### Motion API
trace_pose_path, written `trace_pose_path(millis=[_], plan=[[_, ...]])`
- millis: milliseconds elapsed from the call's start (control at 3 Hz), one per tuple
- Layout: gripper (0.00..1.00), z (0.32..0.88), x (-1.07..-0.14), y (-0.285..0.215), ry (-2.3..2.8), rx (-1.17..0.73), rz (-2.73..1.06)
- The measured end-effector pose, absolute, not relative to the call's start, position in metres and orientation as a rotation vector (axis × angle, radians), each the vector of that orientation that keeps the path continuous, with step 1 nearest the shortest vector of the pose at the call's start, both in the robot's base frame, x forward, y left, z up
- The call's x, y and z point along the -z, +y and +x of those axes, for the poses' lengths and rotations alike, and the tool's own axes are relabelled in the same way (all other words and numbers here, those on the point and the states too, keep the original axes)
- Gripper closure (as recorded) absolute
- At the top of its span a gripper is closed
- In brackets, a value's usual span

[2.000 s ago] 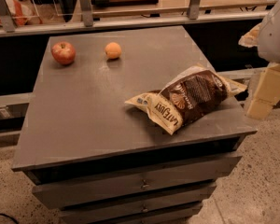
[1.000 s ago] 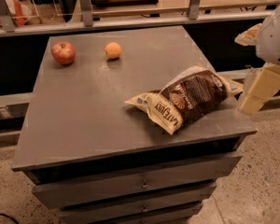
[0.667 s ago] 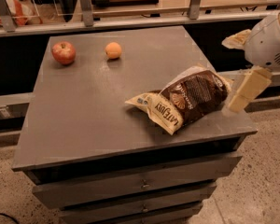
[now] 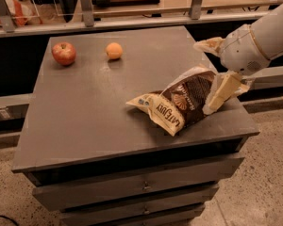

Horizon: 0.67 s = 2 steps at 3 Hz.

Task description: Move brown chip bag near orange

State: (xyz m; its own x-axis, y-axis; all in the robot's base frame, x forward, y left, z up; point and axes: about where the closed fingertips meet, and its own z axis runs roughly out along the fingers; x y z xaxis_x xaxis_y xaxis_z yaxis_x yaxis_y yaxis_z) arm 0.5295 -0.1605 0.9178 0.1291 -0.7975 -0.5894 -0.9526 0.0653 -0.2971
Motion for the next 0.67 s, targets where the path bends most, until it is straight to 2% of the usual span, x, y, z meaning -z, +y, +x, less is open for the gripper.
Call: trace_pose_path(millis=[333,667], plan=[[0.0,0.541,-0.905,-0.146,1.605,-0.359,-1.805],[0.17,0.545,-0.896,-0.134,1.541,-0.4,-1.851]])
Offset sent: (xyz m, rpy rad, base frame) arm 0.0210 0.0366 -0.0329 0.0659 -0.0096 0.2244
